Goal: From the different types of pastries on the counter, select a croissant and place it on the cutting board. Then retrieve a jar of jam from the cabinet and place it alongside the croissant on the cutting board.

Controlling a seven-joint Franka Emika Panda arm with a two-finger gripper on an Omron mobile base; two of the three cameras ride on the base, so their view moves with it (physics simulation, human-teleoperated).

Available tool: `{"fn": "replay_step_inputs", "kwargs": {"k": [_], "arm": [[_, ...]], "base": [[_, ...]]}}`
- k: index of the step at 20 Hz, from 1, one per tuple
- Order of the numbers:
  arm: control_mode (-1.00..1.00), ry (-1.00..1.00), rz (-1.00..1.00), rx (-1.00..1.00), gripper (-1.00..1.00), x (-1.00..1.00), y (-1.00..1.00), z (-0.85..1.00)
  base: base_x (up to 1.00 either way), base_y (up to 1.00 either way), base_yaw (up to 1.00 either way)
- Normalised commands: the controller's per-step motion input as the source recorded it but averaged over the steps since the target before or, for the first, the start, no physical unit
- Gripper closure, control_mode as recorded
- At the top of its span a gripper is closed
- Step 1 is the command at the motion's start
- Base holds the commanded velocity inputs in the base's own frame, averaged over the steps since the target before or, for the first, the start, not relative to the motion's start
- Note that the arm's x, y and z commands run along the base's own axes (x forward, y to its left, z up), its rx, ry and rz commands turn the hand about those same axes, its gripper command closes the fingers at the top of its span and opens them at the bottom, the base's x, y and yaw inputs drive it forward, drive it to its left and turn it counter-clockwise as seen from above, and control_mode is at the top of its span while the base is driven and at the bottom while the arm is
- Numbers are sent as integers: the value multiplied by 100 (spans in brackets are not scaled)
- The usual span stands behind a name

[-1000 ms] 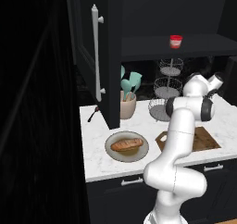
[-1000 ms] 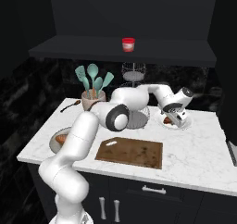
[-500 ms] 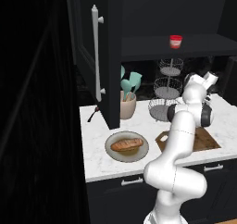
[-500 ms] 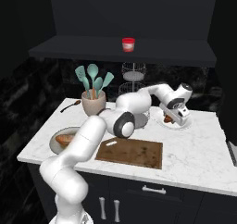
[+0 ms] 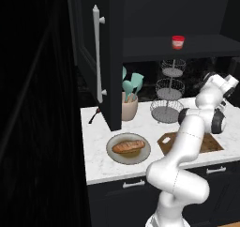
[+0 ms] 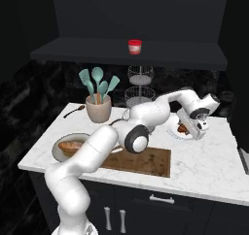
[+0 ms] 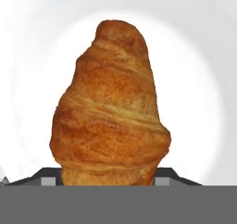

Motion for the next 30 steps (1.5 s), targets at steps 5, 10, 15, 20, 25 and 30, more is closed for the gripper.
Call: {"fn": "replay_step_inputs", "kwargs": {"k": [5,10,15,20,25,30], "arm": [[-100,0,-29,6,100,-100,65,12],[-100,-15,-30,0,100,-100,97,3],[-100,-21,-29,-4,100,-100,99,25],[-100,-10,-13,-24,100,-100,94,56],[-100,3,-5,-31,100,-93,75,10],[-100,19,0,-26,100,-18,22,0]], "base": [[0,0,0],[0,0,0],[0,0,0],[0,0,0],[0,0,0],[0,0,0]]}}
